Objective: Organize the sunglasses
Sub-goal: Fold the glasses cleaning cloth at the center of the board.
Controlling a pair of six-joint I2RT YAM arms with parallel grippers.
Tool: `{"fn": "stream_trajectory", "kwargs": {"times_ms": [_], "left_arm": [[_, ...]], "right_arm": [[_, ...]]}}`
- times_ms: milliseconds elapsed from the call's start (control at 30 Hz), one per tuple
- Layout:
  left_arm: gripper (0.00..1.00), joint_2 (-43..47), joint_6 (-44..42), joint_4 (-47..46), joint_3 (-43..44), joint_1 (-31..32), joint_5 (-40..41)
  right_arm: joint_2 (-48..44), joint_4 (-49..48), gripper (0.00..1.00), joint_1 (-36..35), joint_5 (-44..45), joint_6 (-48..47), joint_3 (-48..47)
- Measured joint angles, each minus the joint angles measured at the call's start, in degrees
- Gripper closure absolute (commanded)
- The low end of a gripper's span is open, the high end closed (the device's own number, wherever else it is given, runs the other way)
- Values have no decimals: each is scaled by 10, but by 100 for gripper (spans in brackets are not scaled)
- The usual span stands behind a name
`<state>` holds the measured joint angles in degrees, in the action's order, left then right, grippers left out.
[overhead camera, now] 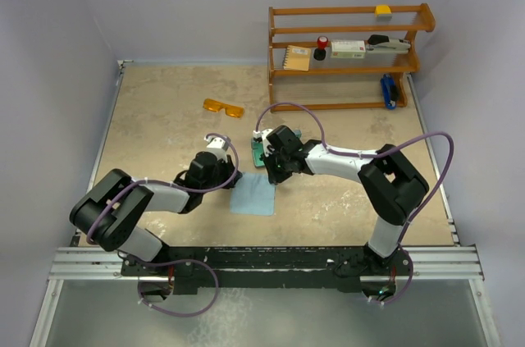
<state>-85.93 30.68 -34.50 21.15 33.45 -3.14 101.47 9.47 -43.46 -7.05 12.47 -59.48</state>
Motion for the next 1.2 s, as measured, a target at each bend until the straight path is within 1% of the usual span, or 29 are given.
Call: {"fn": "stream_trajectory", "kwargs": {"times_ms": [500, 833, 1200], "left_arm": [[100, 1, -3, 7, 0, 0, 5], [100, 67, -3, 35, 0, 1, 22], [100, 90, -3, 40, -11, 11, 33]], "right_arm": [[0, 0, 100, 0, -2, 0, 0], [-9, 0, 100, 0, -6, -3, 0], [-35, -8, 100, -2, -5, -5, 6]]}}
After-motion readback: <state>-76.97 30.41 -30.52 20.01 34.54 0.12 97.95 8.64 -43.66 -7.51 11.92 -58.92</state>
